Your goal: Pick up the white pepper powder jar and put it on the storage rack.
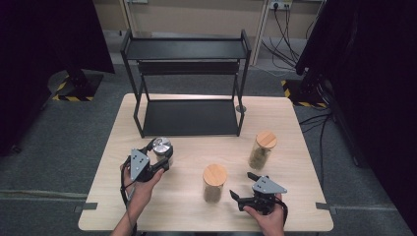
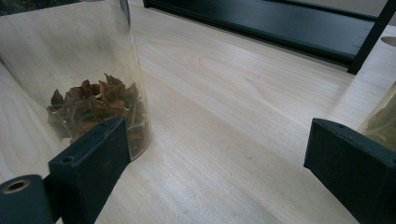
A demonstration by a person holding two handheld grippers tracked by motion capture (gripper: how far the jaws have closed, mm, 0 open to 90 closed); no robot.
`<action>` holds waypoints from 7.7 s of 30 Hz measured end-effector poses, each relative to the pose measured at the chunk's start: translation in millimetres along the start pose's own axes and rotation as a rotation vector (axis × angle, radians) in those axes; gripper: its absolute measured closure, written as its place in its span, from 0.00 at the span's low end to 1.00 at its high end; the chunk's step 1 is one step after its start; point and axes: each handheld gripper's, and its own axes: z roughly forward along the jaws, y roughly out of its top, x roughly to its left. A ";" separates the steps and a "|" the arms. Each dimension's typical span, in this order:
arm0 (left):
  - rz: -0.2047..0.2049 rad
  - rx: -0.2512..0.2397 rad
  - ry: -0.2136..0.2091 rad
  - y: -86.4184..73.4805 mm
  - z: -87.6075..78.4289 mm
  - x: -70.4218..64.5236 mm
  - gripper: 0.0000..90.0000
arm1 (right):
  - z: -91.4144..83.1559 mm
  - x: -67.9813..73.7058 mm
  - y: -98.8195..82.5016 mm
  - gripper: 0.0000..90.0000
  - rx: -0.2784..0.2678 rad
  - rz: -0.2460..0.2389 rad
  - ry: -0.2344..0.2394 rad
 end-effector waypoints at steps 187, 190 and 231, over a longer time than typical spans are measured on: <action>-0.015 0.107 0.217 -33.0 173.6 78.5 0.38 | 1.4 1.9 0.6 0.08 0.028 -0.015 0.012; -0.012 0.114 0.220 -32.4 173.3 78.0 0.38 | 1.3 1.9 0.5 0.08 0.028 -0.015 0.012; -0.025 0.118 0.228 -29.2 145.6 64.7 0.18 | 1.5 2.9 0.6 0.08 0.032 -0.021 0.010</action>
